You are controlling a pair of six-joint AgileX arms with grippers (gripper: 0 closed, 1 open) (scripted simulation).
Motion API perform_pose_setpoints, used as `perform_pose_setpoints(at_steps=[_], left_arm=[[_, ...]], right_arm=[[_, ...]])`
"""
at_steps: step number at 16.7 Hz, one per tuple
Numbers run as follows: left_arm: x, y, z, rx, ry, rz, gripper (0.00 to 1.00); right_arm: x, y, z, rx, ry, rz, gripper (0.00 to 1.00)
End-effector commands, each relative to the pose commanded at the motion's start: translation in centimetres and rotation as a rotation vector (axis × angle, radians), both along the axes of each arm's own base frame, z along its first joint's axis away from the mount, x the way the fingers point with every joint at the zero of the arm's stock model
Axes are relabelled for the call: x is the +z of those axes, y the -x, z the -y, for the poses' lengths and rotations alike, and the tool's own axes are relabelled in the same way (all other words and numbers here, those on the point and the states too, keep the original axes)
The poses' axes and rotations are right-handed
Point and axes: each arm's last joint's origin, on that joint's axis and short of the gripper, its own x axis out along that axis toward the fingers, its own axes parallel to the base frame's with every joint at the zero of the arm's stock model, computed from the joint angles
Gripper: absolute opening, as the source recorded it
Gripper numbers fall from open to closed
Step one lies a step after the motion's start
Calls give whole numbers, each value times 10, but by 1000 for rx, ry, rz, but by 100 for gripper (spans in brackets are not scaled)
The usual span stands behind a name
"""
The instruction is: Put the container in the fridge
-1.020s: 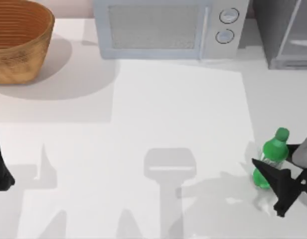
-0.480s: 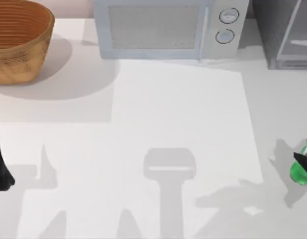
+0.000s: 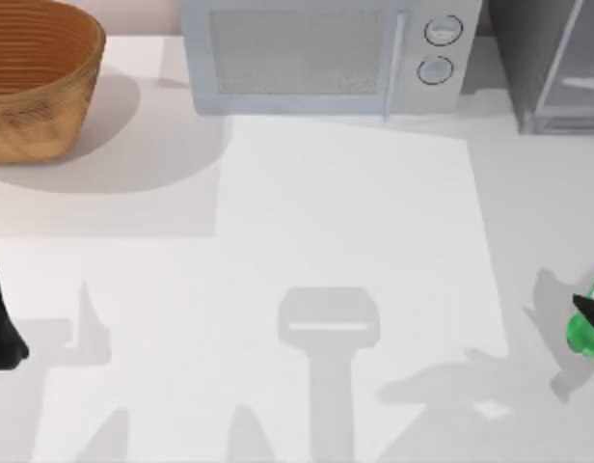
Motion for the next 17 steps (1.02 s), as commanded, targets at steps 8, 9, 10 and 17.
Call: perform_pose_setpoints(at_steps=[8, 9, 10, 17], left_arm=[[0, 0, 0, 0, 0, 0, 100], [0, 0, 0, 0, 0, 0, 100], [0, 0, 0, 0, 0, 0, 100], [0, 0, 0, 0, 0, 0, 100]], right_arm=[[13, 30, -11, -266, 50, 2, 1], [18, 35, -11, -319, 52, 45, 1], [24, 40, -12, -375, 50, 97, 1], [41, 71, -12, -716, -65, 312, 1]])
